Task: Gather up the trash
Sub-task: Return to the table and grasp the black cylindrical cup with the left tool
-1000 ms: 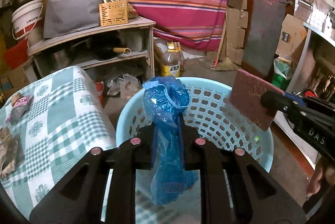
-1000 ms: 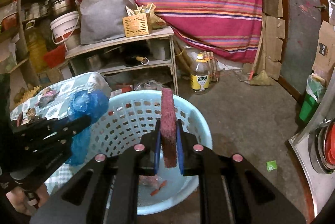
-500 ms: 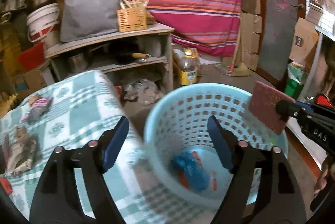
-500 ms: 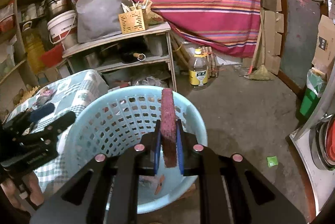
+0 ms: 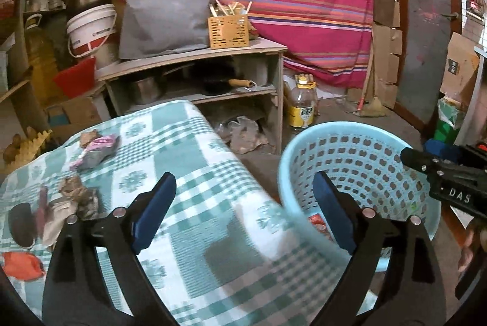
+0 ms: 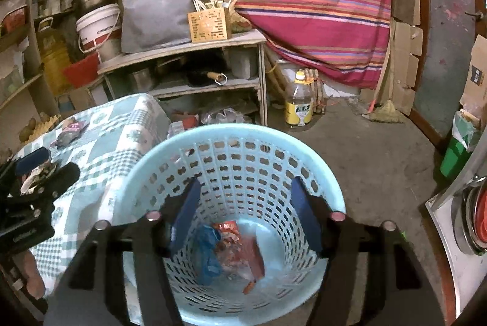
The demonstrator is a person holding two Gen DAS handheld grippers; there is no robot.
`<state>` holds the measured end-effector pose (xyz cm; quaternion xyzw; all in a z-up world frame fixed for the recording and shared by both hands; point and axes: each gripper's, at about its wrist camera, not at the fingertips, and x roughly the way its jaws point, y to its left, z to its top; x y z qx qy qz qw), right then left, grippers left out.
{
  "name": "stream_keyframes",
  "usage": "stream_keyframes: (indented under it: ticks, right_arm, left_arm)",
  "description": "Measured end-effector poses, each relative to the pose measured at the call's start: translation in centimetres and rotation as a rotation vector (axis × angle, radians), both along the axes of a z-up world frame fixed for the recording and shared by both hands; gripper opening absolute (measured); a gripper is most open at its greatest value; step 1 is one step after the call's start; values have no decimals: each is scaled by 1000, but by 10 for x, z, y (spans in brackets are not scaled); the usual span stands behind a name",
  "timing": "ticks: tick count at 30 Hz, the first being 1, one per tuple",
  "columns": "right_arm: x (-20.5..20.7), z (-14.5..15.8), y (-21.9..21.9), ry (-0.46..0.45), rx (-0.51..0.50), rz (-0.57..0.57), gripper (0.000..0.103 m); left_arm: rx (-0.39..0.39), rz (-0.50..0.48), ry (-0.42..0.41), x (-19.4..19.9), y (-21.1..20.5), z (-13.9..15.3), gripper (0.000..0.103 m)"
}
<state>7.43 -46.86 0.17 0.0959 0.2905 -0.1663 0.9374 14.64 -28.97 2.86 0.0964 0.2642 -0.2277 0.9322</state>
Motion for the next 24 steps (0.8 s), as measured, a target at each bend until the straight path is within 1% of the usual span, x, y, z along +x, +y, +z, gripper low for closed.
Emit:
stream_keyframes:
  ticks: [3,5,9,10,11,15,17,18,24]
  right_arm:
    - [1,4,10,-3,-18,0,63]
    - [3,7,18,-10,-28,0,69]
    - [7,14,37,-31,-33,20,76]
    - [9,15,45,-38,-36,27,81]
    - [11,16,52,-43,-37,36,83]
    - [22,19,81,-57,-17,92,84]
    - [28,19,96,-66,-4,122,89]
    - [31,19,104,-70,-1,135,90]
    - [49,11,153,-46,-27,199,91]
  left_arm:
    - [-3,25,-4,-1,15,2,91]
    - [-2,37,-2,0,26,3,92]
    - [5,81,-13,2,57,5,94]
    - [3,91,-12,2,64,6,94]
    - [-3,105,-12,2,75,6,95]
    - [-6,163,-11,2,116,6,97]
    - [0,191,-13,4,136,6,97]
    - [3,212,-14,4,149,5,97]
    - [33,305,14,10,217,-9,97]
